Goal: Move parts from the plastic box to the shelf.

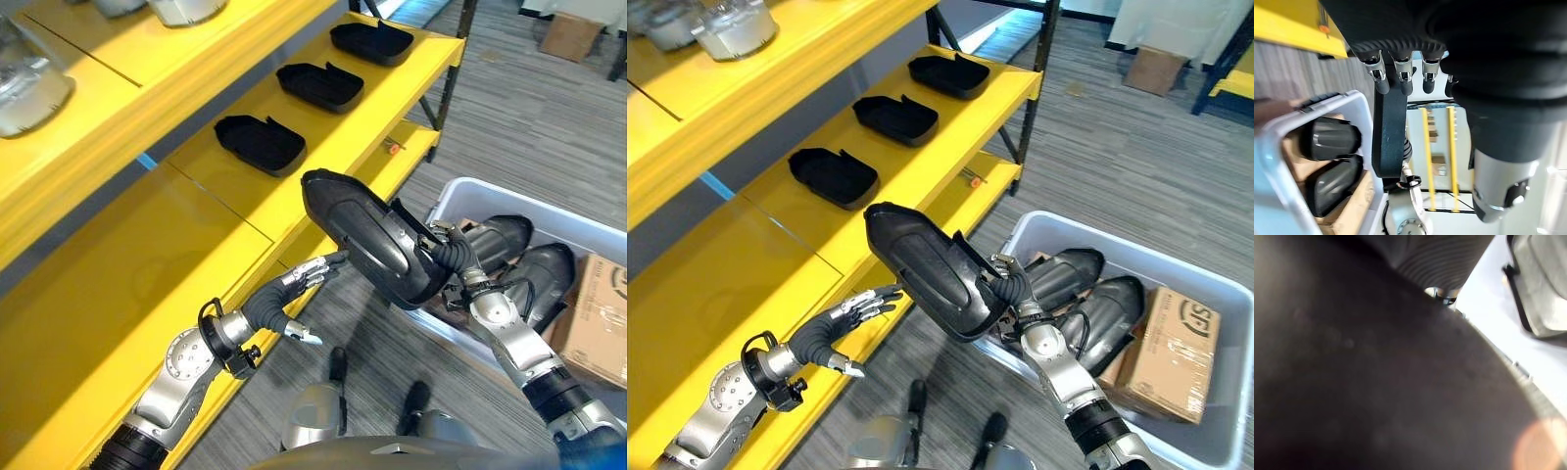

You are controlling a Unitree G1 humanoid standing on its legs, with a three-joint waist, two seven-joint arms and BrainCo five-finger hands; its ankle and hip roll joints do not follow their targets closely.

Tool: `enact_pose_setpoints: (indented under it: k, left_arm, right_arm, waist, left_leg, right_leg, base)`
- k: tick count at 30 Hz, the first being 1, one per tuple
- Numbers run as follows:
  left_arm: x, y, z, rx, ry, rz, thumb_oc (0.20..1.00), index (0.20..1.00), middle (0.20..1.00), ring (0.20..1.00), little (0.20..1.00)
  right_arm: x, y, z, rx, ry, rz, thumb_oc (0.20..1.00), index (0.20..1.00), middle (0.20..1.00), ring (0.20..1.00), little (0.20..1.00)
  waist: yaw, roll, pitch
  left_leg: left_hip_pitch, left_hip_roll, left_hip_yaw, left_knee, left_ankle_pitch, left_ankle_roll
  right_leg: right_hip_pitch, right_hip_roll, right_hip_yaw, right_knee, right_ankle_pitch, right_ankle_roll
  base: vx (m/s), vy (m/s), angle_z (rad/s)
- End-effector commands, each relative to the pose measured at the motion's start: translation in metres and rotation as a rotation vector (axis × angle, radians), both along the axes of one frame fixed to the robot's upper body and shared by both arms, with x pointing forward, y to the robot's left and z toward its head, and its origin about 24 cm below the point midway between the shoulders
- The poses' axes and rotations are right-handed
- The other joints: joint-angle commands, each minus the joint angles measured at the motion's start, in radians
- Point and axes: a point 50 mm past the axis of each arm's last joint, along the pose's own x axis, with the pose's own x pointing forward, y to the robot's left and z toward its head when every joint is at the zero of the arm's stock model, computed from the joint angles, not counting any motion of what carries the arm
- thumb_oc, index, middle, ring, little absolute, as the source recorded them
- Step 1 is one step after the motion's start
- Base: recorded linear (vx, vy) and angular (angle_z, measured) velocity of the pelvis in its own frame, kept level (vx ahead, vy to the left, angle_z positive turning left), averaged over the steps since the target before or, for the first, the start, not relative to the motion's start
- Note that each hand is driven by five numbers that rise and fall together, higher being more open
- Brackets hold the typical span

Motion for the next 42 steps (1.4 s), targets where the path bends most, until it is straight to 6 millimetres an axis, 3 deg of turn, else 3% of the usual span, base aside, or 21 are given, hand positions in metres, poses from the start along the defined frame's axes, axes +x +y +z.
enact_pose_setpoints:
  k: [1, 2, 3, 8, 9, 11, 12, 13, 16, 18, 21, 22, 24, 27, 28, 36, 39, 40, 42]
  left_arm:
    - [0.002, 0.007, 0.025, 0.029, -0.136, -0.091, 1.0, 1.0, 1.0, 1.0, 1.0]
    - [0.003, 0.006, 0.026, 0.029, -0.138, -0.104, 1.0, 1.0, 1.0, 1.0, 1.0]
    - [0.003, 0.005, 0.026, 0.028, -0.139, -0.114, 1.0, 1.0, 1.0, 1.0, 1.0]
    - [0.003, 0.005, 0.026, 0.028, -0.139, -0.114, 1.0, 1.0, 1.0, 1.0, 1.0]
    - [0.009, -0.015, 0.02, -0.053, -0.048, -0.093, 1.0, 1.0, 1.0, 1.0, 1.0]
    - [0.01, -0.014, 0.019, -0.046, -0.045, -0.083, 1.0, 1.0, 1.0, 1.0, 1.0]
    - [0.01, -0.013, 0.02, -0.048, -0.042, -0.08, 1.0, 1.0, 1.0, 1.0, 1.0]
    - [0.01, -0.014, 0.02, -0.053, -0.031, -0.075, 1.0, 1.0, 1.0, 1.0, 1.0]
    - [0.013, -0.015, 0.018, -0.069, -0.01, -0.069, 1.0, 1.0, 1.0, 1.0, 1.0]
    - [0.006, -0.012, 0.012, -0.059, 0.02, -0.062, 1.0, 1.0, 1.0, 1.0, 1.0]
    - [0.001, -0.009, 0.012, -0.052, 0.018, -0.07, 1.0, 1.0, 1.0, 1.0, 1.0]
    - [-0.001, -0.007, 0.015, -0.066, 0.005, -0.049, 1.0, 1.0, 1.0, 1.0, 1.0]
    - [-0.002, -0.007, 0.017, -0.078, -0.006, -0.053, 1.0, 1.0, 1.0, 1.0, 1.0]
    - [-0.001, -0.004, 0.028, -0.069, -0.061, -0.085, 1.0, 1.0, 1.0, 1.0, 1.0]
    - [-0.002, -0.004, 0.029, -0.07, -0.064, -0.086, 1.0, 1.0, 1.0, 1.0, 1.0]
    - [-0.001, -0.006, 0.028, -0.07, -0.065, -0.079, 1.0, 1.0, 1.0, 1.0, 1.0]
    - [0.0, -0.012, 0.023, -0.059, -0.048, -0.116, 1.0, 1.0, 1.0, 1.0, 1.0]
    - [0.0, -0.018, 0.021, -0.048, -0.037, -0.143, 1.0, 1.0, 1.0, 1.0, 1.0]
    - [0.001, -0.021, 0.017, -0.026, -0.021, -0.132, 1.0, 1.0, 1.0, 1.0, 1.0]
  right_arm:
    - [0.009, 0.013, 0.046, 0.081, -0.215, 0.046, 0.2, 0.2, 0.2, 0.2, 0.2]
    - [0.008, 0.012, 0.046, 0.078, -0.219, 0.044, 0.2, 0.2, 0.2, 0.2, 0.2]
    - [0.007, 0.011, 0.046, 0.075, -0.222, 0.045, 0.2, 0.2, 0.2, 0.2, 0.2]
    - [0.007, 0.011, 0.046, 0.075, -0.222, 0.045, 0.2, 0.2, 0.2, 0.2, 0.2]
    - [0.015, 0.02, 0.049, 0.039, -0.207, 0.159, 0.2, 0.2, 0.2, 0.2, 0.2]
    - [0.014, 0.02, 0.053, 0.027, -0.21, 0.175, 0.2, 0.2, 0.2, 0.2, 0.2]
    - [0.013, 0.018, 0.053, 0.026, -0.208, 0.176, 0.2, 0.2, 0.2, 0.2, 0.2]
    - [0.011, 0.016, 0.053, 0.024, -0.201, 0.174, 0.2, 0.2, 0.2, 0.2, 0.2]
    - [0.009, 0.01, 0.048, 0.026, -0.184, 0.144, 0.2, 0.2, 0.2, 0.2, 0.2]
    - [0.007, 0.01, 0.042, 0.036, -0.165, 0.113, 0.2, 0.2, 0.2, 0.2, 0.2]
    - [0.005, 0.012, 0.044, 0.043, -0.167, 0.111, 0.2, 0.2, 0.2, 0.2, 0.2]
    - [0.007, 0.015, 0.049, 0.054, -0.194, 0.104, 0.2, 0.2, 0.2, 0.2, 0.2]
    - [0.009, 0.015, 0.053, 0.058, -0.212, 0.096, 0.2, 0.2, 0.2, 0.2, 0.2]
    - [0.023, 0.016, 0.068, 0.07, -0.289, 0.046, 0.2, 0.2, 0.2, 0.2, 0.2]
    - [0.023, 0.017, 0.069, 0.069, -0.291, 0.043, 0.2, 0.2, 0.2, 0.2, 0.2]
    - [0.032, 0.023, 0.067, 0.095, -0.295, -0.084, 0.2, 0.2, 0.2, 0.2, 0.2]
    - [0.034, 0.023, 0.059, 0.131, -0.28, -0.206, 0.2, 0.2, 0.2, 0.2, 0.2]
    - [0.034, 0.023, 0.054, 0.15, -0.269, -0.259, 0.2, 0.2, 0.2, 0.2, 0.2]
    - [0.036, 0.02, 0.048, 0.164, -0.256, -0.309, 0.2, 0.2, 0.2, 0.2, 0.2]
  waist:
    - [-0.074, -0.119, 0.02]
    - [-0.085, -0.122, 0.025]
    - [-0.09, -0.123, 0.024]
    - [-0.09, -0.123, 0.024]
    - [-0.107, -0.131, 0.001]
    - [-0.118, -0.122, -0.013]
    - [-0.128, -0.118, -0.015]
    - [-0.138, -0.108, -0.016]
    - [-0.138, -0.083, -0.009]
    - [-0.12, -0.075, -0.003]
    - [-0.099, -0.079, 0.004]
    - [-0.059, -0.084, 0.021]
    - [-0.044, -0.085, 0.031]
    - [0.028, -0.084, 0.077]
    - [0.033, -0.084, 0.079]
    - [0.074, -0.079, 0.088]
    - [0.067, -0.077, 0.09]
    - [0.058, -0.073, 0.085]
    - [0.066, -0.076, 0.077]
  left_leg:
    - [0.089, -0.079, 0.263, 0.132, -0.143, 0.016]
    - [0.079, -0.064, 0.296, 0.161, -0.143, 0.021]
    - [0.08, -0.058, 0.29, 0.184, -0.168, 0.012]
    - [0.08, -0.058, 0.29, 0.184, -0.168, 0.012]
    - [0.087, 0.143, 0.187, 0.187, -0.055, -0.061]
    - [0.088, 0.213, 0.199, 0.133, 0.025, -0.09]
    - [0.113, 0.218, 0.215, 0.105, -0.002, -0.1]
    - [0.121, 0.231, 0.246, 0.083, 0.016, -0.111]
    - [0.118, 0.197, 0.248, 0.083, -0.001, -0.088]
    - [0.134, 0.132, 0.181, 0.075, -0.032, -0.06]
    - [0.139, 0.102, 0.152, 0.074, -0.049, -0.043]
    - [0.131, 0.086, 0.123, 0.067, -0.054, -0.031]
    - [0.121, 0.083, 0.112, 0.066, -0.052, -0.029]
    - [0.065, 0.071, 0.056, 0.069, -0.036, -0.028]
    - [0.063, 0.07, 0.054, 0.068, -0.035, -0.028]
    - [0.04, 0.06, 0.01, 0.088, -0.028, -0.024]
    - [0.04, 0.044, -0.063, 0.087, -0.024, -0.017]
    - [0.033, 0.04, -0.114, 0.089, -0.016, -0.017]
    - [0.036, 0.033, -0.162, 0.094, -0.013, -0.015]
  right_leg:
    - [0.058, -0.054, 0.058, -0.072, 0.068, 0.084]
    - [0.046, -0.063, 0.042, -0.053, 0.07, 0.076]
    - [0.049, -0.069, 0.046, -0.039, 0.051, 0.083]
    - [0.049, -0.069, 0.046, -0.039, 0.051, 0.083]
    - [-0.009, -0.112, 0.105, 0.034, 0.031, 0.049]
    - [-0.034, -0.13, 0.108, 0.051, 0.022, 0.05]
    - [-0.034, -0.15, 0.101, 0.069, 0.004, 0.063]
    - [-0.035, -0.169, 0.088, 0.085, -0.002, 0.068]
    - [-0.03, -0.2, 0.075, 0.112, 0.009, 0.075]
    - [-0.01, -0.212, 0.119, 0.106, 0.032, 0.102]
    - [0.008, -0.225, 0.118, 0.097, 0.04, 0.118]
    - [0.012, -0.24, 0.101, 0.099, 0.043, 0.135]
    - [0.011, -0.242, 0.092, 0.102, 0.04, 0.138]
    - [0.011, -0.242, 0.045, 0.111, 0.028, 0.142]
    - [0.012, -0.242, 0.042, 0.112, 0.027, 0.142]
    - [0.025, -0.235, 0.026, 0.147, -0.001, 0.129]
    - [0.023, -0.184, 0.1, 0.196, -0.049, 0.093]
    - [0.015, -0.133, 0.143, 0.222, -0.074, 0.063]
    - [0.023, -0.101, 0.155, 0.25, -0.095, 0.044]
  base:
    - [-0.06, -0.042, 0.92]
    - [-0.05, -0.005, 1.22]
    - [-0.02, 0.002, 1.21]
    - [-0.02, 0.128, 0.27]
    - [-0.19, 0.727, 0.05]
    - [-0.14, 0.679, 0.33]
    - [-0.04, 0.509, -0.05]
    - [-0.05, 0.539, -0.37]
    - [-0.01, 0.462, 0.08]
    - [0.09, 0.445, 0.55]
    - [0.02, 0.179, 0.93]
    - [-0.04, 0.086, 0.77]
    - [-0.11, 0.027, 0.61]
    - [-0.24, -0.048, 0.58]
    - [-0.09, -0.027, 0.36]
    - [-0.03, -0.008, 0.1]
    - [0.03, -0.124, 0.44]
    - [0.07, -0.241, 1.21]
    - [0.1, -0.288, 1.41]
